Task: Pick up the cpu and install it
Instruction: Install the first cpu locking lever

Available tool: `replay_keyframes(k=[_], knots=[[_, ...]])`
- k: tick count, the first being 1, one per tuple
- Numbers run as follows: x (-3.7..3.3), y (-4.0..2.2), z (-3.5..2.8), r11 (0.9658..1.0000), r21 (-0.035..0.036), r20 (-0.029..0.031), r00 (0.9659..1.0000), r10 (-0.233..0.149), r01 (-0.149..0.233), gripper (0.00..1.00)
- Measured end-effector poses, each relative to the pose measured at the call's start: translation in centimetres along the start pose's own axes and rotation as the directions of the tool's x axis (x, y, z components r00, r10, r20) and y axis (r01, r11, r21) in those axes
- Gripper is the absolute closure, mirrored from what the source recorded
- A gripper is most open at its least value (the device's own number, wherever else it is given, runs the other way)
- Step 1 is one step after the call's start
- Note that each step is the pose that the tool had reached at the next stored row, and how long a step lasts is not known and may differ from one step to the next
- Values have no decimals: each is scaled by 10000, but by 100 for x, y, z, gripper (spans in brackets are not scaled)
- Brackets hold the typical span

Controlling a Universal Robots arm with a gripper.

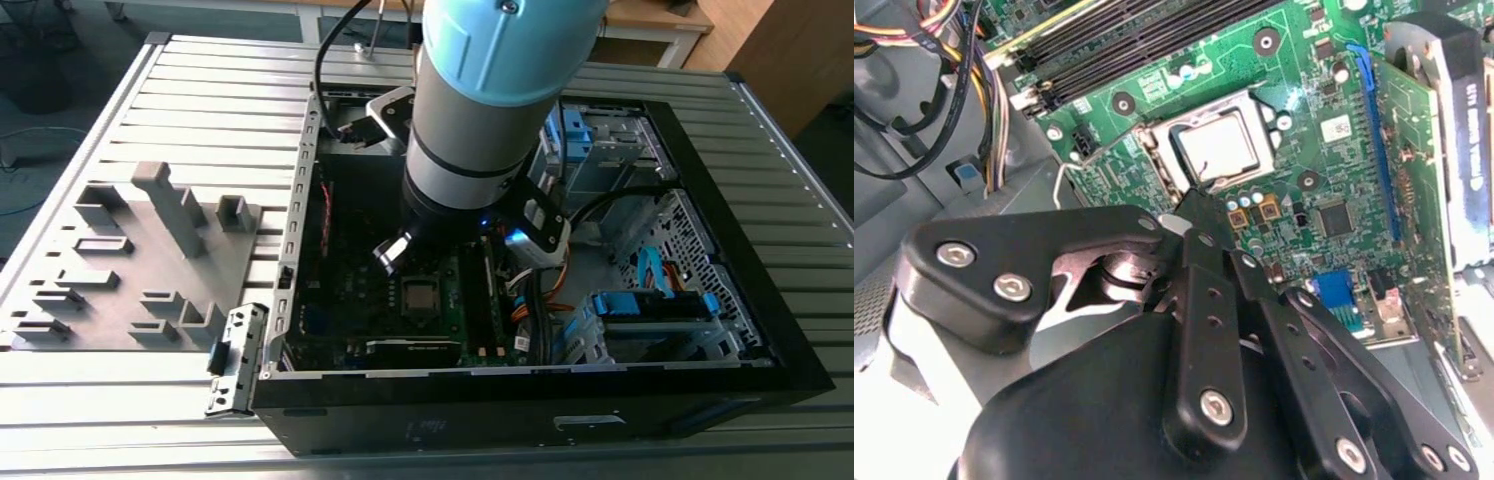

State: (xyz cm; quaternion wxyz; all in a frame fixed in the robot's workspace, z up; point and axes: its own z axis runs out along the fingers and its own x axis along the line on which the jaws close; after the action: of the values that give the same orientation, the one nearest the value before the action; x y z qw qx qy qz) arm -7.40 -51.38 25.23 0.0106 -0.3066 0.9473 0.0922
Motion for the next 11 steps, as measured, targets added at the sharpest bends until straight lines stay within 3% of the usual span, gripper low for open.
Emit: replay_keyframes(k=[11], knots=[[-30, -6, -6, 10000, -4, -12, 10000, -65, 65, 89]])
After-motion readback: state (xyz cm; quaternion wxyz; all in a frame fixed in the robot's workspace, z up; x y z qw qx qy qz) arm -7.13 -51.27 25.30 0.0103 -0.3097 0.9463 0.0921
